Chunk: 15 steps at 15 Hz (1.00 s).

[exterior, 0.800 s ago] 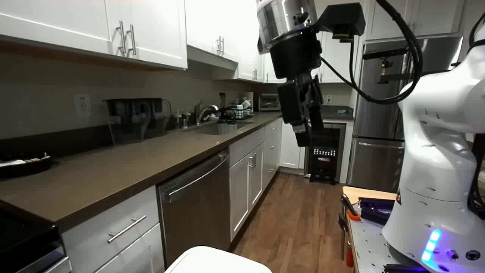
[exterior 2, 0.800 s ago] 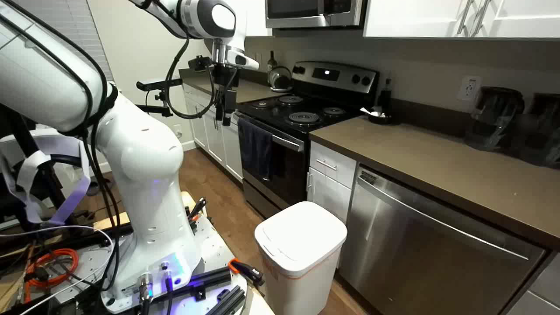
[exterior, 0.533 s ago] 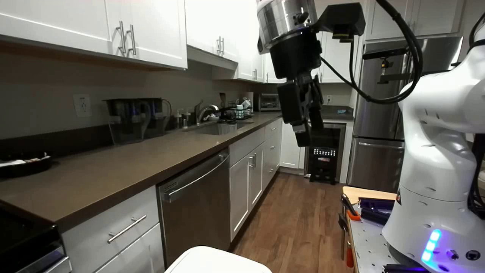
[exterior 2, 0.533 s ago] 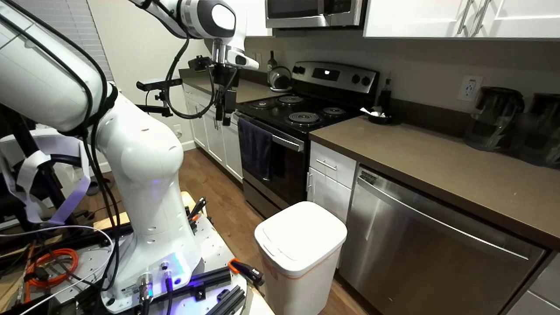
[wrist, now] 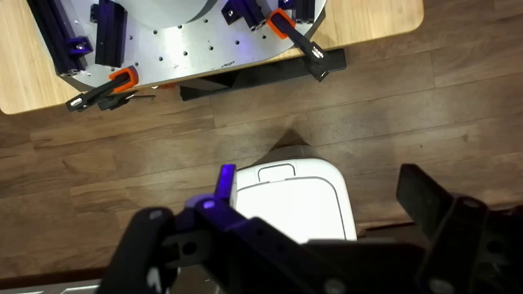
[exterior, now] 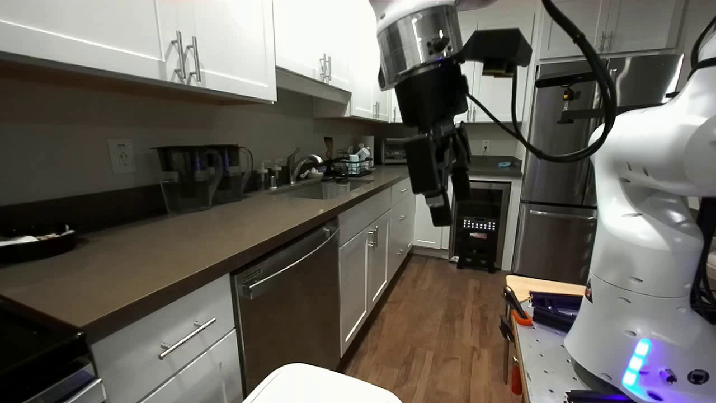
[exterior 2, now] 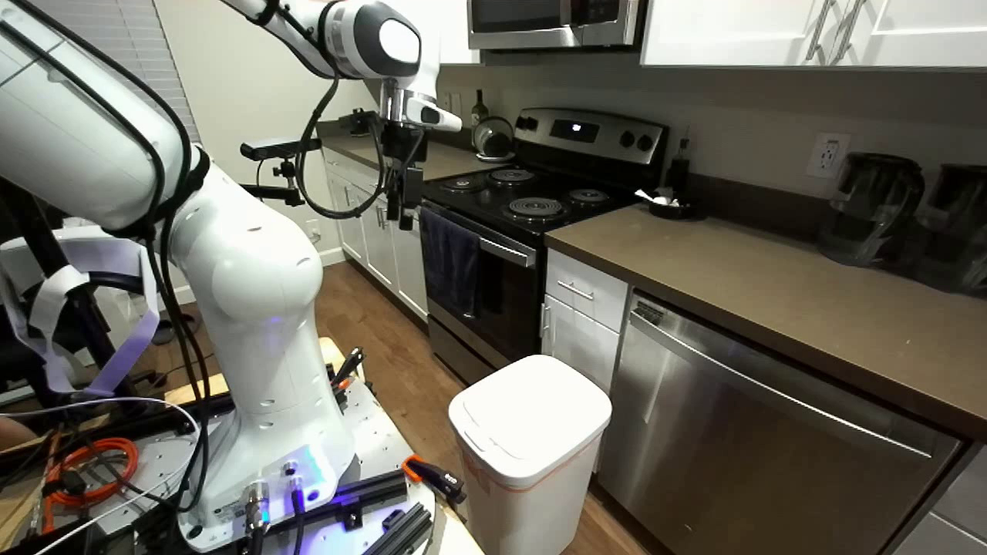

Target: Open the bin

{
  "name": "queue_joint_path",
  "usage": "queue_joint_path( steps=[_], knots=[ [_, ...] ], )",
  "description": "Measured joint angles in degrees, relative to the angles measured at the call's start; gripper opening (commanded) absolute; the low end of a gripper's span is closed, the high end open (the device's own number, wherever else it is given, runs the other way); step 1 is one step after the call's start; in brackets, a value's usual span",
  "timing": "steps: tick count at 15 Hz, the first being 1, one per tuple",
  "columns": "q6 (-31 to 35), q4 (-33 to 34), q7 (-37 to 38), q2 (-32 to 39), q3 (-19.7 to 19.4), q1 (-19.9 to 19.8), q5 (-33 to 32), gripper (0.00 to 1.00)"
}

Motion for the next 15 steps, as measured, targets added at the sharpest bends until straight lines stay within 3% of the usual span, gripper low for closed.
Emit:
queue_joint_path(
  steps=[4,9,15],
  knots=[
    [12.50,-3.64,-0.18,5.41,-2.31,-2.71,-2.56,1.00],
    [30.68,-3.73,-1.07,18.72,-7.10,-5.76,-4.53,1.00],
    [44.19,1.47,-4.78,37.82,-10.15,-4.41,-4.17,1.00]
  ],
)
